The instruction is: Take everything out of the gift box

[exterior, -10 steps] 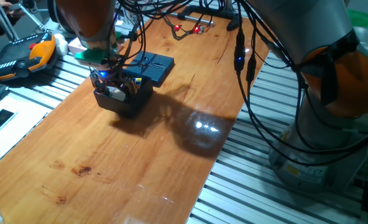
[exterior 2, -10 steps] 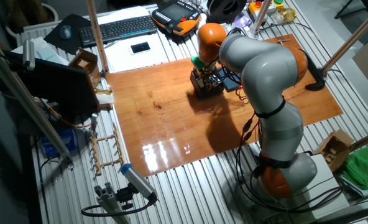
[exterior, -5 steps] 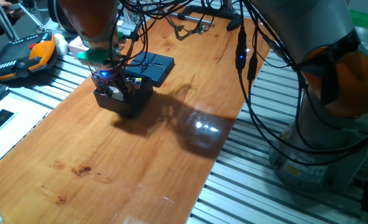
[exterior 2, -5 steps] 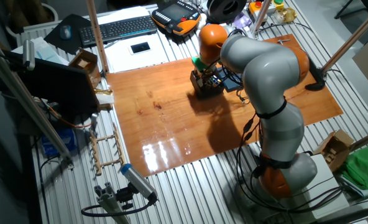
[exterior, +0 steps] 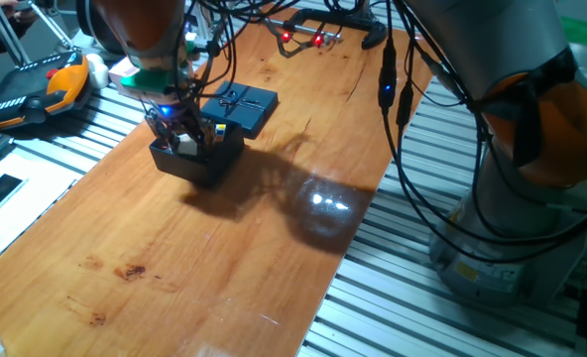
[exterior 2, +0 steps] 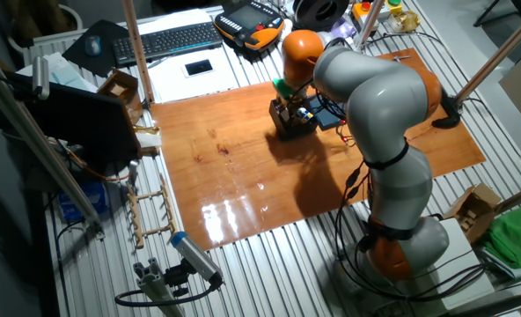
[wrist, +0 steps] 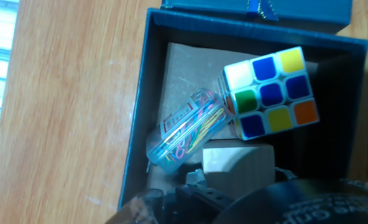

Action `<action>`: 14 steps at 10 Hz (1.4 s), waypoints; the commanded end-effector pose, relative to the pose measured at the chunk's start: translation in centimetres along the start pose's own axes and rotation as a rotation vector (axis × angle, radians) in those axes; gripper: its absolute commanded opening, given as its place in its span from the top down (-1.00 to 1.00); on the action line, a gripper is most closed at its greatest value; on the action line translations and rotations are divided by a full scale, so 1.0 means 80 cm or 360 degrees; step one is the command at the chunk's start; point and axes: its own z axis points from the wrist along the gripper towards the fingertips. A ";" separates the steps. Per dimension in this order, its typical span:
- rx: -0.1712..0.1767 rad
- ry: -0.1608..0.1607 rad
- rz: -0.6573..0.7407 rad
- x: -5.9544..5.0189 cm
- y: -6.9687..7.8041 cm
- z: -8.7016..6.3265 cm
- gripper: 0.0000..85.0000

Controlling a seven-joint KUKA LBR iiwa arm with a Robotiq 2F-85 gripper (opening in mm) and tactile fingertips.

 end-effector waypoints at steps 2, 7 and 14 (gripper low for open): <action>0.0012 0.0005 0.0011 -0.001 -0.003 -0.021 0.98; 0.0000 0.0055 0.0031 0.006 -0.007 -0.071 0.98; 0.0026 0.0033 0.0241 0.054 -0.021 -0.076 0.98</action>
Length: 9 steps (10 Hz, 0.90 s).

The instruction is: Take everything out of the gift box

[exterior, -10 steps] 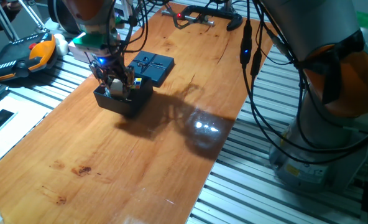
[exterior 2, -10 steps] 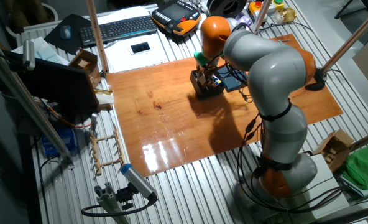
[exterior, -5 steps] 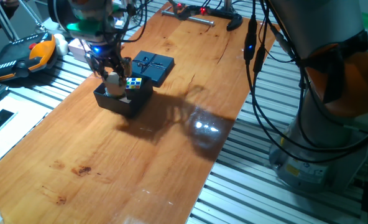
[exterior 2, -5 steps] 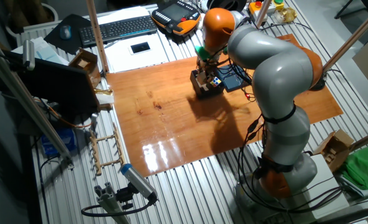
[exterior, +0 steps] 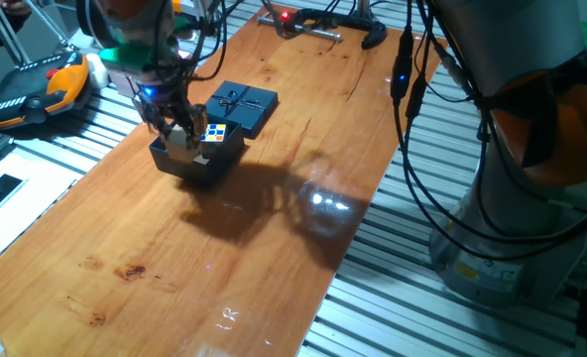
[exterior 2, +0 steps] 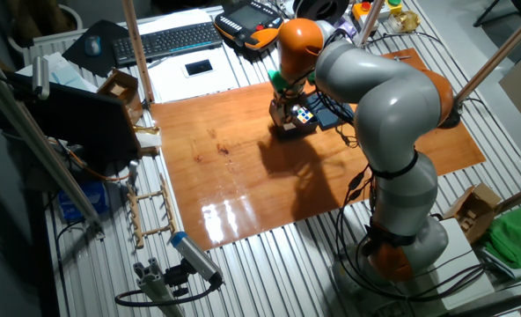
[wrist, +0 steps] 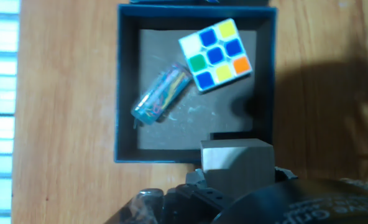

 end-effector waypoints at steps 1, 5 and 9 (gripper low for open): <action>0.0000 0.0000 0.0006 0.000 0.000 0.000 0.98; -0.0004 -0.0076 0.0005 -0.015 0.001 0.003 0.98; -0.0032 -0.0137 0.0089 -0.015 0.001 0.003 0.98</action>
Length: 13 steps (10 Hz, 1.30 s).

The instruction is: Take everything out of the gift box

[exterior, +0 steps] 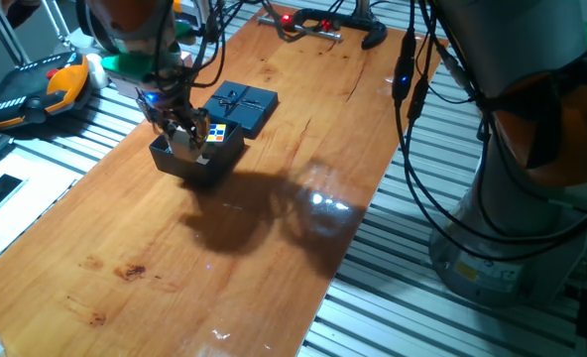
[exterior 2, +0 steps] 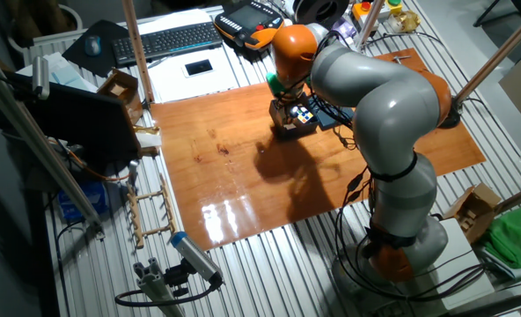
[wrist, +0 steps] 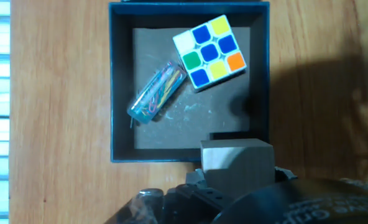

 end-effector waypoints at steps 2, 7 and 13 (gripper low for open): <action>0.0032 0.0047 0.0076 0.016 0.000 -0.004 0.98; 0.0041 0.0048 0.0149 0.068 -0.002 0.000 0.98; 0.0001 0.0058 0.0079 0.089 -0.009 0.055 0.98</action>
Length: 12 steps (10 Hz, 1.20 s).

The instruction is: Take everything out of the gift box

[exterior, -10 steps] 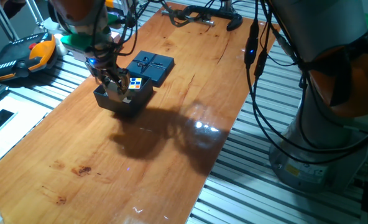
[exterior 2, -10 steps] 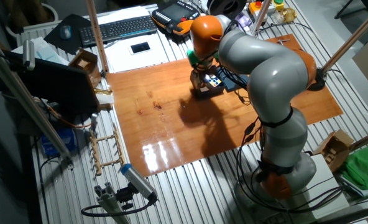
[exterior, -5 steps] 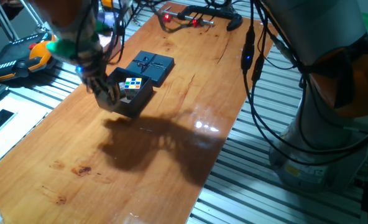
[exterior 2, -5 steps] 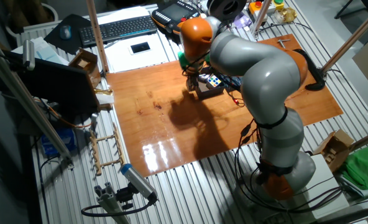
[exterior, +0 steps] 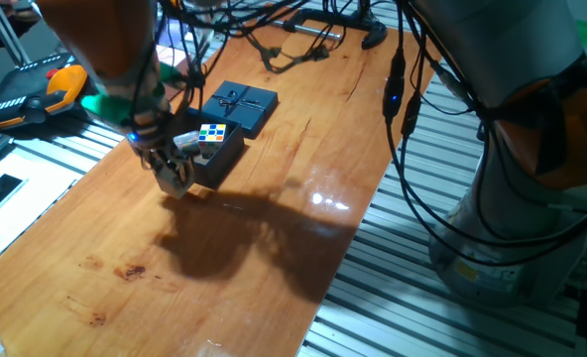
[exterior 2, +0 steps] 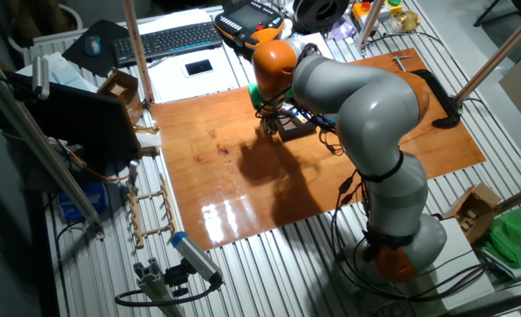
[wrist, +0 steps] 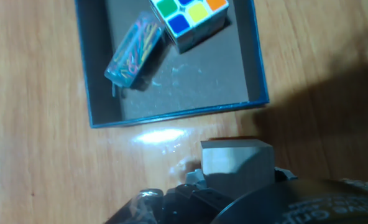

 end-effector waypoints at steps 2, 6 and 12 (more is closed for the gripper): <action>-0.0003 0.0014 -0.0043 0.000 -0.003 0.012 0.98; 0.0005 0.0035 -0.0055 0.001 -0.006 0.025 0.98; -0.0031 0.0047 -0.0064 0.002 -0.006 0.034 0.13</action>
